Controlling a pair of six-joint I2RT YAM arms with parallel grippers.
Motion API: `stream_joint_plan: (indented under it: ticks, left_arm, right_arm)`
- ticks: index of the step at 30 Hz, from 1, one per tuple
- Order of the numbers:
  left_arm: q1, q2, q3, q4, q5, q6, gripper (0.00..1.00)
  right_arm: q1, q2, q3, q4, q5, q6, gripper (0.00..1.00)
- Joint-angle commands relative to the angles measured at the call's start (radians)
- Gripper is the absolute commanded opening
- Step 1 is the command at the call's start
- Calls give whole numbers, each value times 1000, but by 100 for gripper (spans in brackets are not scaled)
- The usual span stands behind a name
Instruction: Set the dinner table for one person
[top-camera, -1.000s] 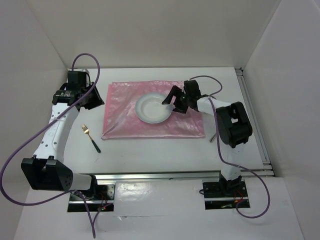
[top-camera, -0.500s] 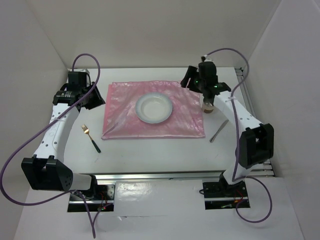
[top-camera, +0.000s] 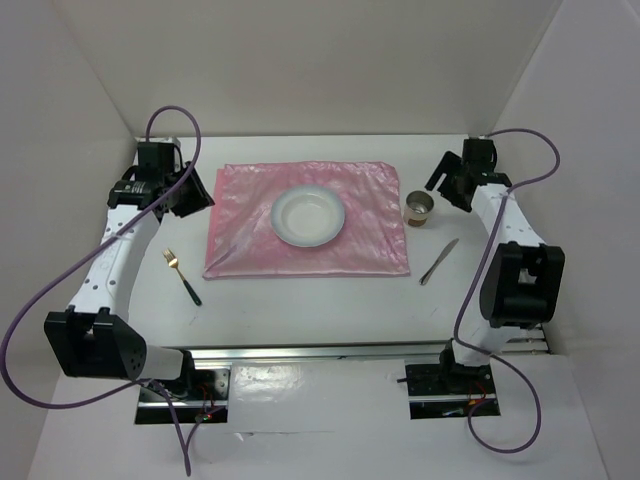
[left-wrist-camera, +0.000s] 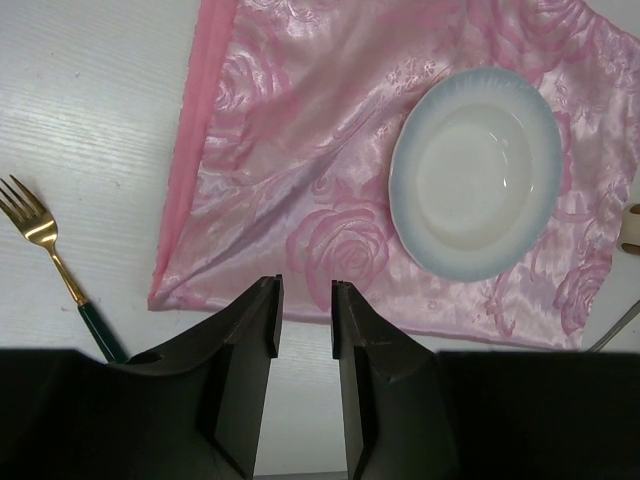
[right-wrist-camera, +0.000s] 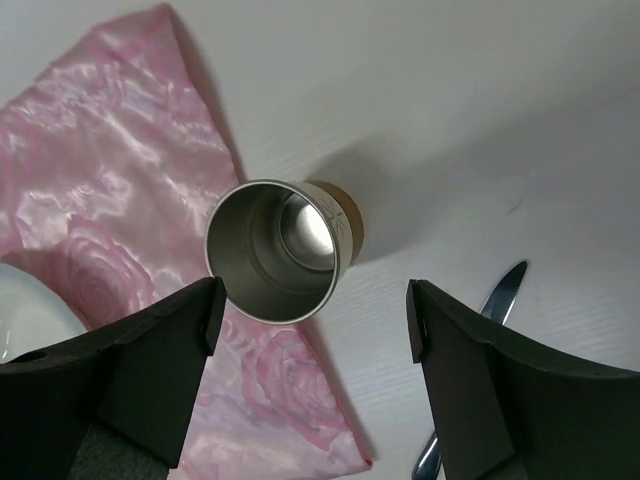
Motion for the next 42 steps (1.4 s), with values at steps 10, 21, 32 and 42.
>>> stream_joint_plan:
  ticks: [10, 21, 32, 42]
  left_arm:
    - [-4, 42, 9, 34, 13, -21, 43]
    - [-13, 61, -2, 57, 49, -30, 43]
    - [-34, 52, 7, 57, 15, -30, 45]
    - [-43, 42, -2, 57, 15, -30, 45]
  right_arm:
    - [-23, 145, -37, 66, -132, 17, 83]
    - [-23, 191, -71, 134, -141, 36, 50]
    - [16, 119, -25, 112, 9, 27, 0]
    - [165, 274, 325, -4, 104, -65, 0]
